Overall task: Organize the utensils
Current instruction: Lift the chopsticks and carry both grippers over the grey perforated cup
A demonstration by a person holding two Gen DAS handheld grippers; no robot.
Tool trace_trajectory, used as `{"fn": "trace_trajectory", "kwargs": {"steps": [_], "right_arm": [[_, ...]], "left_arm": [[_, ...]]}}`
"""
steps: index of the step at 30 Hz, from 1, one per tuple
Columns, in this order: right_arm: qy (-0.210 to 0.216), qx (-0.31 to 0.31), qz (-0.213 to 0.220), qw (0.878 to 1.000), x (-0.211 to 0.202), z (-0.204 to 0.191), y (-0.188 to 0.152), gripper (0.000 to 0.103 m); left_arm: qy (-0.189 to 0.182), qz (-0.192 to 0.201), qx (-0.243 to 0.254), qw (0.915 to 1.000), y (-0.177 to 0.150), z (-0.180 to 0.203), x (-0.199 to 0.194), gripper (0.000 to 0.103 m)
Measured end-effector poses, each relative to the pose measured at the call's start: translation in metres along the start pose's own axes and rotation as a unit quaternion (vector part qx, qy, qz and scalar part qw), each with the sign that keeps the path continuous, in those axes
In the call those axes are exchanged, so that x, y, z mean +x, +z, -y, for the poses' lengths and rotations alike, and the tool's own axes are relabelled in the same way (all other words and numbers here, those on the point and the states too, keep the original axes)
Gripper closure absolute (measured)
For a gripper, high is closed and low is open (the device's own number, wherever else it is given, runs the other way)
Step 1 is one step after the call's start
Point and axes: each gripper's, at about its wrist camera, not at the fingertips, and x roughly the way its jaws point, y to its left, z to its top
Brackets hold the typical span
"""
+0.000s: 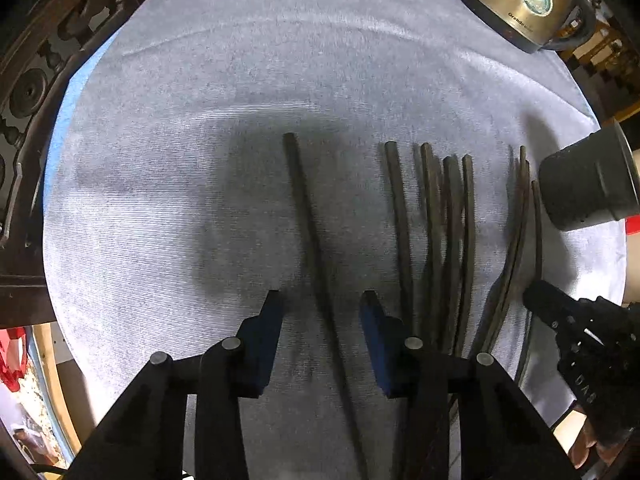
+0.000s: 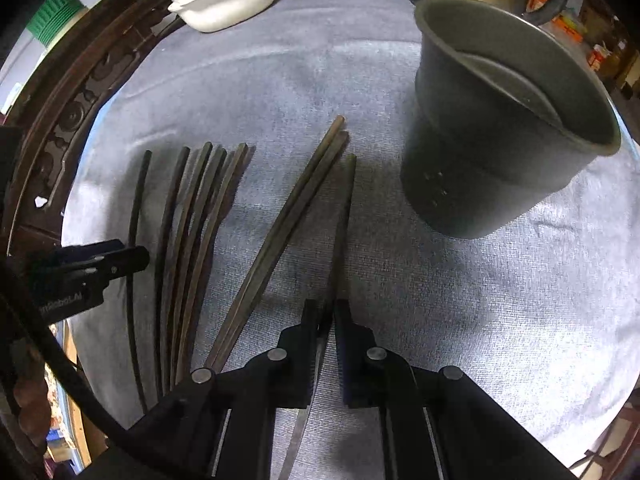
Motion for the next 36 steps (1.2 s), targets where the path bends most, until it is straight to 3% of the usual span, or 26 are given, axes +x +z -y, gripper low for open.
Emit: {"fn": "trace_trajectory", "kwargs": {"steps": [3, 5, 10, 17, 20, 22, 26, 29, 32, 36], "right_arm": [[-0.007, -0.015, -0.010, 1.000, 0.014, -0.010, 0.014, 0.092], [-0.008, -0.024, -0.021, 0.999, 0.017, -0.012, 0.017, 0.092], [-0.028, -0.061, -0.045, 0.997, 0.021, -0.022, 0.023, 0.092], [-0.058, -0.086, -0.095, 0.990, 0.032, -0.039, 0.037, 0.092], [-0.062, -0.082, -0.093, 0.990, 0.035, -0.044, 0.042, 0.094], [-0.035, -0.064, -0.076, 0.994, 0.031, -0.045, 0.041, 0.096], [-0.004, -0.038, -0.013, 0.999, 0.003, -0.044, 0.031, 0.097], [0.012, -0.019, 0.043, 0.999, -0.026, -0.044, 0.021, 0.097], [0.019, 0.003, 0.096, 0.995, -0.050, -0.041, 0.011, 0.097], [0.014, 0.036, 0.198, 0.979, -0.097, -0.025, -0.007, 0.097]], "left_arm": [[0.003, -0.011, 0.023, 0.9997, 0.004, 0.009, 0.002, 0.095], [-0.011, -0.023, 0.053, 0.9983, 0.010, 0.017, 0.005, 0.096], [0.001, -0.054, 0.122, 0.9911, 0.017, 0.023, 0.010, 0.095], [-0.021, -0.074, 0.127, 0.9890, 0.031, 0.014, 0.011, 0.095], [-0.043, -0.063, 0.117, 0.9902, 0.027, 0.000, 0.007, 0.097], [-0.069, -0.052, 0.092, 0.9920, 0.021, -0.018, 0.003, 0.097], [-0.105, 0.017, 0.049, 0.9931, 0.014, -0.046, -0.023, 0.097], [-0.134, 0.083, 0.018, 0.9874, 0.009, -0.061, -0.052, 0.097], [-0.145, 0.150, 0.001, 0.9780, 0.004, -0.065, -0.081, 0.097], [-0.143, 0.256, -0.017, 0.9559, -0.015, -0.070, -0.111, 0.097]]}}
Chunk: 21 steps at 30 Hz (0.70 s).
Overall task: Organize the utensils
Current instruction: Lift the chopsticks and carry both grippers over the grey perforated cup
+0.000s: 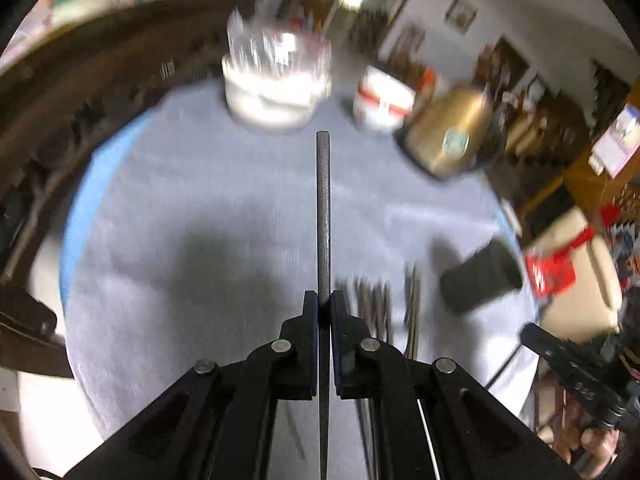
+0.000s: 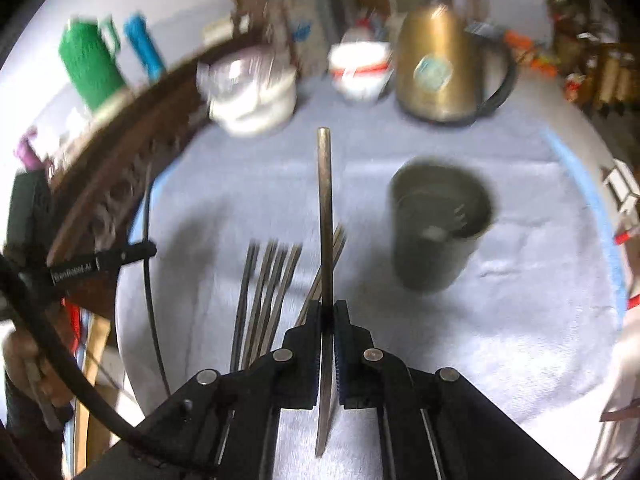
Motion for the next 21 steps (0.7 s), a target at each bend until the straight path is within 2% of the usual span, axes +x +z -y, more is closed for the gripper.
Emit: {"fn": "trace_trajectory", "kwargs": {"steps": [1, 5, 7, 10, 17, 21], "right_arm": [[-0.003, 0.008, 0.029, 1.000, -0.012, 0.004, 0.001, 0.097], [-0.038, 0.033, 0.119, 0.992, -0.047, 0.020, -0.005, 0.097], [-0.060, 0.030, 0.147, 0.987, -0.055, 0.023, -0.008, 0.097], [-0.081, 0.031, 0.166, 0.982, -0.051, 0.025, -0.016, 0.097], [-0.101, 0.013, 0.185, 0.978, -0.053, 0.026, -0.039, 0.097], [-0.091, 0.011, 0.187, 0.978, -0.060, 0.022, -0.049, 0.097]], "left_arm": [[0.004, 0.030, 0.005, 0.9995, -0.003, 0.002, -0.009, 0.097], [0.025, 0.107, 0.023, 0.9937, -0.012, 0.011, -0.020, 0.097], [0.032, 0.138, 0.036, 0.9893, -0.016, 0.015, -0.026, 0.097], [0.054, 0.183, 0.049, 0.9803, -0.032, 0.016, -0.029, 0.097], [0.086, 0.222, 0.075, 0.9683, -0.058, 0.019, -0.034, 0.097], [0.077, 0.220, 0.070, 0.9699, -0.063, 0.016, -0.048, 0.096]]}}
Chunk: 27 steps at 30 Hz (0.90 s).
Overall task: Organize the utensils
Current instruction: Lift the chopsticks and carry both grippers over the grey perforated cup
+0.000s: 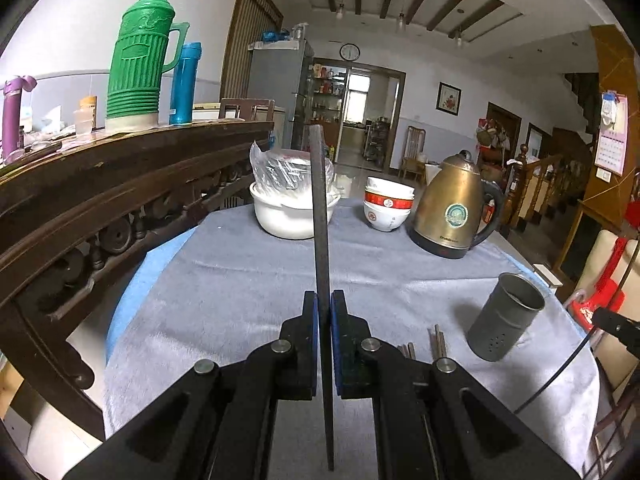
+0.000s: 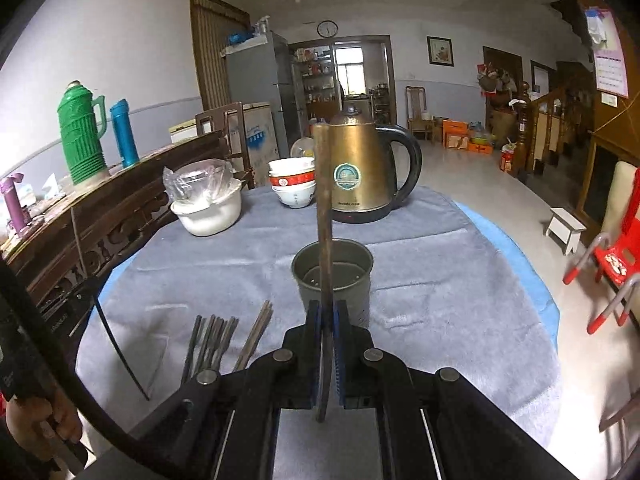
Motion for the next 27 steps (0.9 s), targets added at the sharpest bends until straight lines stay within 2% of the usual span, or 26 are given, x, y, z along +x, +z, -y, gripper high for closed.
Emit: {"fn": "trace_trajectory", "kwargs": {"steps": [10, 16, 22, 27], "right_arm": [[0.010, 0.033, 0.000, 0.999, -0.026, 0.012, -0.020, 0.097], [0.006, 0.051, 0.023, 0.998, -0.037, 0.022, -0.015, 0.097], [0.000, 0.067, 0.052, 0.996, -0.054, 0.032, 0.000, 0.097], [0.007, 0.076, 0.076, 0.994, -0.068, 0.037, 0.017, 0.097]], "left_arm": [[-0.023, -0.007, -0.017, 0.9996, -0.010, -0.008, -0.032, 0.096], [-0.039, -0.006, -0.041, 0.9984, -0.002, -0.010, -0.036, 0.096], [-0.078, 0.006, -0.068, 0.9946, 0.019, -0.004, -0.042, 0.096], [-0.129, 0.016, -0.088, 0.9875, 0.048, 0.013, -0.040, 0.096]]}}
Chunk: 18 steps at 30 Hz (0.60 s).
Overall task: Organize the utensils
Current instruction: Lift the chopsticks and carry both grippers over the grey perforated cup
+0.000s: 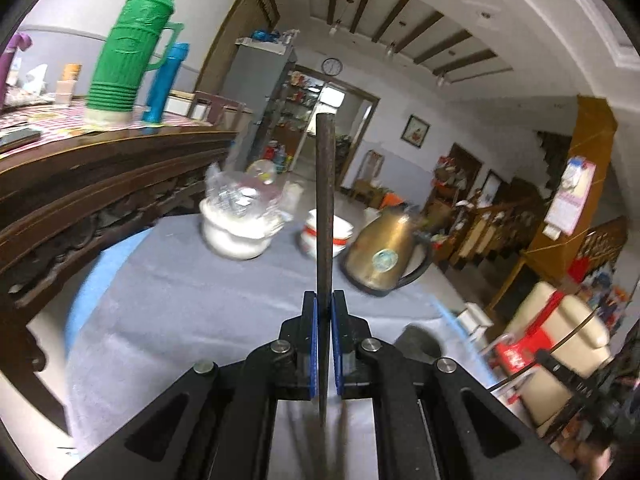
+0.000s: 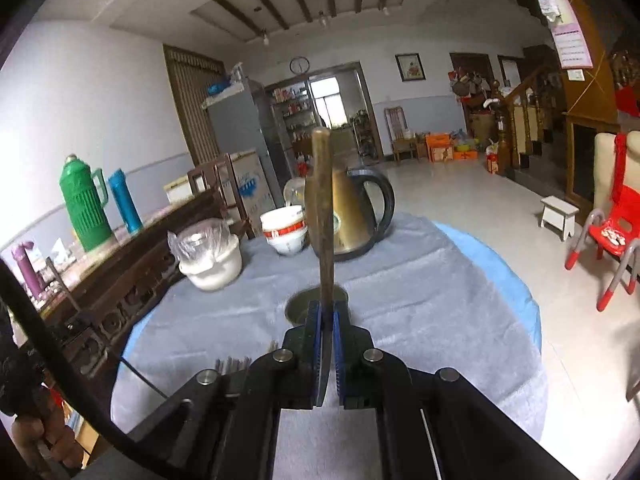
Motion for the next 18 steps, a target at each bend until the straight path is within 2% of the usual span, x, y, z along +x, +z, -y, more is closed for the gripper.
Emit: {"fn": "trace_trajectory", "kwargs": {"steps": [9, 13, 18], "right_arm": [[0.012, -0.014, 0.060, 0.998, -0.010, -0.009, 0.049, 0.097], [0.012, -0.020, 0.070, 0.997, -0.001, -0.011, 0.063, 0.097], [0.012, -0.023, 0.062, 0.998, 0.022, -0.013, 0.070, 0.097]], "left_arm": [[-0.082, 0.017, -0.011, 0.9965, 0.035, 0.054, 0.039, 0.096], [-0.101, 0.009, -0.013, 0.9948, 0.039, 0.072, 0.062, 0.096], [-0.107, -0.003, 0.006, 0.9943, 0.037, 0.095, 0.090, 0.096]]}}
